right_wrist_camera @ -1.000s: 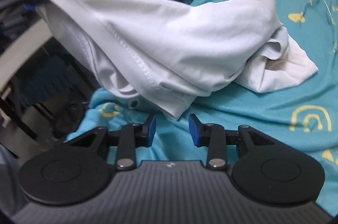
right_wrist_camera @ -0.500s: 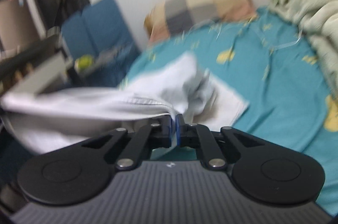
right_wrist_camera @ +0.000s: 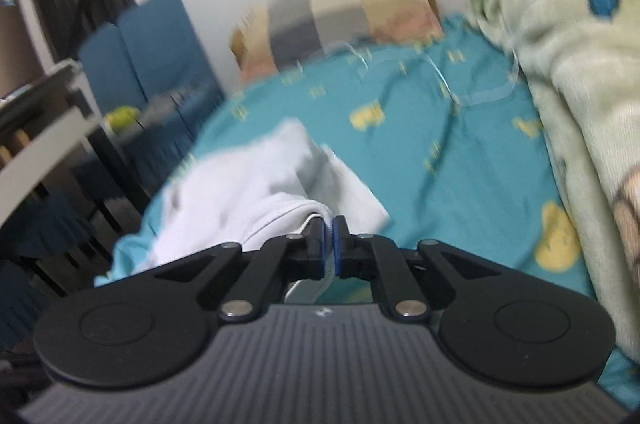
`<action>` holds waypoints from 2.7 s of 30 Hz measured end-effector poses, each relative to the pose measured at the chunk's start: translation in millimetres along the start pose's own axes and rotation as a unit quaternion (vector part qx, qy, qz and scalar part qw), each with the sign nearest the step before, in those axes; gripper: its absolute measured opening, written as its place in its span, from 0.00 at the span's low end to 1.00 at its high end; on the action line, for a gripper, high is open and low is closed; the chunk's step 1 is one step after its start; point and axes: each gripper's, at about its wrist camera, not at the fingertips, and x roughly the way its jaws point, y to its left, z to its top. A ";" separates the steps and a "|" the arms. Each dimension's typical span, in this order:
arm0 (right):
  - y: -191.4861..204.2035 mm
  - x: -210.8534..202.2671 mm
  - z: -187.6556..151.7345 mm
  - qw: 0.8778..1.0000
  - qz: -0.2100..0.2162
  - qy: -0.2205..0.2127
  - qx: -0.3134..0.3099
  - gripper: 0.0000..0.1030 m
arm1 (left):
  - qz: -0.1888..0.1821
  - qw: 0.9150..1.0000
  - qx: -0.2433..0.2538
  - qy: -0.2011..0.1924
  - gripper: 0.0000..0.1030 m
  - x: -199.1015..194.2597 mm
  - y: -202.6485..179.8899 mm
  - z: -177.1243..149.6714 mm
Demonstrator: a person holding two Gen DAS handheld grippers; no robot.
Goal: Fold clothes
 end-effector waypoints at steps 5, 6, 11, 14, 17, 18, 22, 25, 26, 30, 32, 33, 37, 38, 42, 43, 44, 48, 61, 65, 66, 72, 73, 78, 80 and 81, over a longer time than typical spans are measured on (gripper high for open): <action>-17.3 21.2 -10.8 0.996 -0.017 0.084 0.013 0.09 | 0.010 1.000 0.018 0.007 0.34 3.8 -5.8 -7.7; -16.7 22.9 -13.2 0.995 -0.013 0.096 0.008 0.09 | 0.011 1.000 0.017 0.006 0.34 3.8 -5.4 -7.2; 10.1 22.2 -20.9 0.988 -0.007 0.114 -0.107 0.19 | 0.009 1.000 0.009 -0.002 0.34 0.1 -3.8 -2.4; 29.1 18.6 -28.3 0.975 -0.019 0.098 -0.198 0.47 | 0.008 1.000 0.007 -0.005 0.34 -2.2 -3.1 -1.2; 51.3 13.9 -43.4 0.949 -0.035 0.072 -0.305 0.56 | 0.004 1.000 0.003 -0.008 0.34 -3.1 -2.9 -0.6; 56.4 13.1 -47.8 0.940 -0.036 0.065 -0.332 0.56 | 0.003 1.000 0.003 -0.009 0.34 -3.3 -2.9 -0.5; 60.0 14.1 -47.3 0.930 -0.064 0.030 -0.360 0.56 | 0.008 1.000 0.010 -0.011 0.34 -2.2 -5.2 -1.3; 46.7 11.9 -30.4 0.943 -0.093 0.001 -0.319 0.51 | 0.015 0.999 0.028 -0.010 0.34 -0.8 -11.9 -3.1; 38.3 10.0 -21.1 0.955 -0.090 -0.008 -0.283 0.47 | 0.015 0.999 0.036 -0.010 0.36 -0.4 -14.5 -3.9; 10.2 5.9 6.6 0.986 -0.056 -0.025 -0.155 0.14 | 0.017 0.997 0.071 -0.013 0.40 0.5 -24.8 -8.1; 2.5 3.3 10.9 0.991 -0.050 -0.038 -0.119 0.14 | 0.022 0.996 0.089 -0.012 0.41 1.5 -30.4 -11.1; -1.5 2.4 12.7 0.993 -0.049 -0.044 -0.103 0.14 | 0.026 0.995 0.100 -0.012 0.41 2.3 -33.6 -12.9; -21.1 5.0 15.4 0.995 -0.073 -0.047 -0.050 0.14 | 0.047 0.988 0.150 -0.008 0.49 7.3 -48.0 -20.7; -28.2 7.8 14.8 0.996 -0.078 -0.039 -0.032 0.14 | 0.049 0.986 0.158 -0.005 0.49 9.1 -50.2 -22.3; -45.7 18.4 5.9 0.997 -0.076 -0.010 0.017 0.14 | 0.047 0.985 0.164 -0.002 0.24 12.9 -48.0 -24.8; -46.6 18.2 5.3 0.997 -0.071 -0.011 0.023 0.09 | 0.043 0.987 0.154 -0.008 0.19 11.1 -44.3 -22.7; -43.3 14.7 5.9 0.998 -0.060 -0.020 0.020 0.05 | 0.040 0.989 0.142 -0.016 0.12 8.3 -40.4 -19.9; -18.1 -10.9 14.6 0.996 -0.016 -0.086 -0.024 0.04 | 0.004 0.994 0.076 -0.082 0.03 -21.2 -22.1 0.7; 57.1 -170.0 129.7 0.968 0.118 -0.222 -0.021 0.04 | -0.051 0.933 -0.060 -0.350 0.02 -240.7 44.6 132.0; 90.6 -247.7 172.2 0.946 0.133 -0.291 -0.049 0.04 | -0.069 0.904 -0.056 -0.418 0.02 -340.4 44.4 162.2; 97.9 -269.6 181.6 0.940 0.133 -0.308 -0.055 0.04 | -0.073 0.898 -0.052 -0.431 0.02 -365.9 43.1 166.4; 127.6 -406.9 209.4 0.901 0.125 -0.404 -0.097 0.04 | -0.068 0.859 -0.004 -0.508 0.02 -507.0 17.8 164.1; 128.8 -428.6 210.6 0.894 0.127 -0.418 -0.101 0.04 | -0.068 0.855 0.000 -0.515 0.02 -524.8 13.5 160.3; 125.9 -512.9 213.6 0.874 0.143 -0.452 -0.104 0.04 | -0.075 0.837 0.014 -0.542 0.02 -611.2 -11.7 137.7; 123.1 -532.4 217.7 0.871 0.149 -0.456 -0.102 0.04 | -0.081 0.836 0.013 -0.542 0.02 -630.7 -19.5 132.9; 121.5 -537.3 220.8 0.871 0.151 -0.456 -0.101 0.04 | -0.081 0.837 0.013 -0.541 0.02 -635.7 -23.2 131.4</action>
